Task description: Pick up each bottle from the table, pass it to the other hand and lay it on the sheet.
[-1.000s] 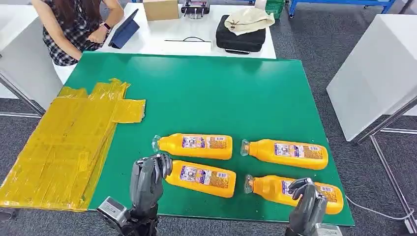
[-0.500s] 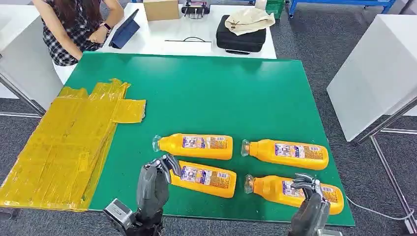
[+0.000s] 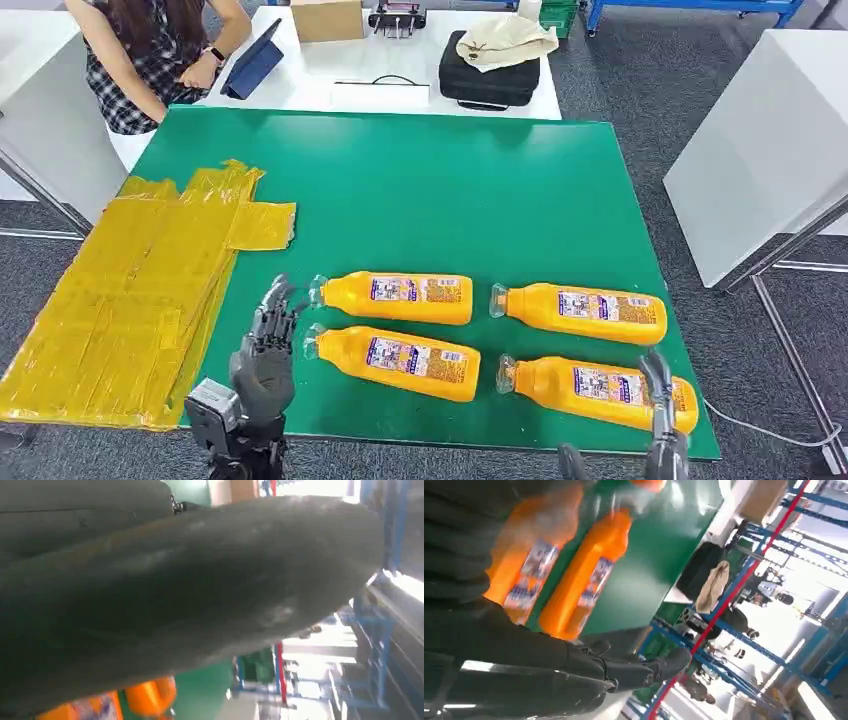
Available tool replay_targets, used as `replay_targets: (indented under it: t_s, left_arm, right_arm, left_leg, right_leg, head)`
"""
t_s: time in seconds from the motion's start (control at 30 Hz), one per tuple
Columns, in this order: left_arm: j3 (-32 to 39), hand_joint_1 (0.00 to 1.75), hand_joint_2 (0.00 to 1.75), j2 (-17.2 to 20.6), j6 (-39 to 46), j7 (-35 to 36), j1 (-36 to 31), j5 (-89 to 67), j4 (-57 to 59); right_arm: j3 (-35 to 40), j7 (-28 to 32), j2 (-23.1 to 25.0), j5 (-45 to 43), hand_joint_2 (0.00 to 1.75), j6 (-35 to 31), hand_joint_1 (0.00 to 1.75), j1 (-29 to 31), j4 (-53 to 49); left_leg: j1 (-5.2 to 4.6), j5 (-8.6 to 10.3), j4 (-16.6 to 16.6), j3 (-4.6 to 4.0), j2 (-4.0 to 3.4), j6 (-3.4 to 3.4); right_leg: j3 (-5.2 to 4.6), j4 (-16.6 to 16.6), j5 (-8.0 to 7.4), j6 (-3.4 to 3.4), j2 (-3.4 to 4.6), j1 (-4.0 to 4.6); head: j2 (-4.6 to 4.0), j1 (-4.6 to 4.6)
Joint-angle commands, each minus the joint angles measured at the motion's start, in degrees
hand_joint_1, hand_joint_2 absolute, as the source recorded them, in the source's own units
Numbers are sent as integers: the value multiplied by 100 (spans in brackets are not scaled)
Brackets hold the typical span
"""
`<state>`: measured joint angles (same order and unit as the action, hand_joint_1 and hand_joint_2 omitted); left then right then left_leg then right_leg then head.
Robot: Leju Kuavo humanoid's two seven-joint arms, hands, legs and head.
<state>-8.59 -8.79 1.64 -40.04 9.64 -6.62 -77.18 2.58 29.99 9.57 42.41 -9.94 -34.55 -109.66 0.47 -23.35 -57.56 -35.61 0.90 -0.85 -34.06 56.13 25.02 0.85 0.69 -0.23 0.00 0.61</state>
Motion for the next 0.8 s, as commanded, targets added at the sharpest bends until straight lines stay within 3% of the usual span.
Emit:
replay_targets:
  t_s: [0.03,0.27,0.4,0.57,0.8]
  left_arm:
    - [709,0,0,59,36,4,390,197,-52]
    - [636,0,0,221,-61,4,461,394,-110]
    - [594,0,0,282,-129,4,425,435,-83]
    - [594,0,0,282,-129,4,425,435,-83]
    - [591,0,0,294,-93,4,437,469,-109]
  right_arm:
    - [-1067,-619,-350,1901,175,-301,0,-594,-681]
    - [-2083,-1335,-774,3060,175,1028,0,-662,-899]
    - [-2636,-1375,-834,3147,175,1291,0,-265,-534]
    - [-2636,-1375,-834,3147,175,1291,0,-265,-534]
    - [-2918,-980,-735,3119,175,1535,0,179,-146]
  left_leg:
    - [-3,-17,-1,27,-5,0]
    - [-10,-21,-3,26,-3,-4]
    - [-7,-21,4,33,-15,-3]
    - [-6,-13,4,23,-5,-2]
    - [-3,-18,8,41,-16,-1]
  right_leg:
    - [29,-2,17,4,-6,-1]
    - [30,-1,23,13,-8,-6]
    - [37,-11,16,12,3,-2]
    - [27,-10,12,11,-4,-2]
    - [43,-17,13,11,3,1]
  head:
    - [-2,0]
    - [0,0]
    - [-2,0]
    - [0,0]
    - [0,0]
